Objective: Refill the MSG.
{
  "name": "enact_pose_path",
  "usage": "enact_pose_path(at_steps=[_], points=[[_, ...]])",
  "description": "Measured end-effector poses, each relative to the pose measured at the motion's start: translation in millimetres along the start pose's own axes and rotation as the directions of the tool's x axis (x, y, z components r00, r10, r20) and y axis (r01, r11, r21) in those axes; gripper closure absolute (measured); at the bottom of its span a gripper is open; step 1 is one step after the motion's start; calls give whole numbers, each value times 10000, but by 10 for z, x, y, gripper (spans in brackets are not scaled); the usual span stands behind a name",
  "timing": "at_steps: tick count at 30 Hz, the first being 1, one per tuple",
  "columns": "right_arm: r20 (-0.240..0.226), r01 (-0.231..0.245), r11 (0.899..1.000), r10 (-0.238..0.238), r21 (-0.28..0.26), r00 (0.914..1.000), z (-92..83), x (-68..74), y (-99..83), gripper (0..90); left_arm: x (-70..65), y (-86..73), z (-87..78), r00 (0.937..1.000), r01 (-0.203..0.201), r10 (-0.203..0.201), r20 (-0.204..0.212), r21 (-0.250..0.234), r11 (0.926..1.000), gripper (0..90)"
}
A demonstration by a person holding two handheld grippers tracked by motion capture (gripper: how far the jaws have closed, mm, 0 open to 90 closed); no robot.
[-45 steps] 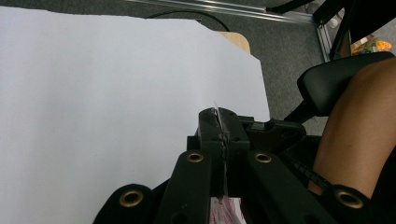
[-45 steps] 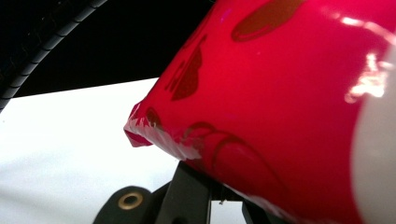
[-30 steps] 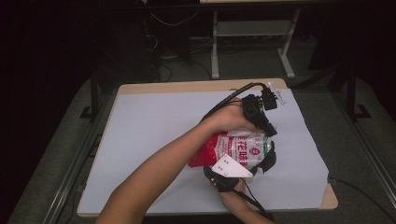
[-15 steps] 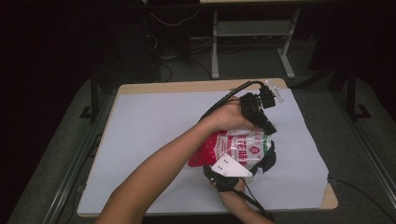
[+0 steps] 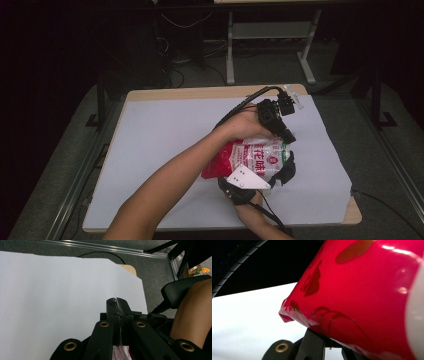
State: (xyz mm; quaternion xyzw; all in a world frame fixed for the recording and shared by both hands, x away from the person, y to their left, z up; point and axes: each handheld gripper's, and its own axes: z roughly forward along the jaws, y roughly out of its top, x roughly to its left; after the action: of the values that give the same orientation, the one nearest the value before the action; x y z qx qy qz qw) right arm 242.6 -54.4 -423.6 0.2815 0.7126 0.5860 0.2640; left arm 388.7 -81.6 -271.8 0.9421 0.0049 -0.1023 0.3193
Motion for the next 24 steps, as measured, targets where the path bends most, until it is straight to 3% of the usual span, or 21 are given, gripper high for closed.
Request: enact_pose_path(at_steps=[24], points=[[-10, -177, 9998, 177, -54, 9998, -2, -14, 10, 900, 43, 20, 34, 9999, 119, -119, -32, 110, 9999, 899]])
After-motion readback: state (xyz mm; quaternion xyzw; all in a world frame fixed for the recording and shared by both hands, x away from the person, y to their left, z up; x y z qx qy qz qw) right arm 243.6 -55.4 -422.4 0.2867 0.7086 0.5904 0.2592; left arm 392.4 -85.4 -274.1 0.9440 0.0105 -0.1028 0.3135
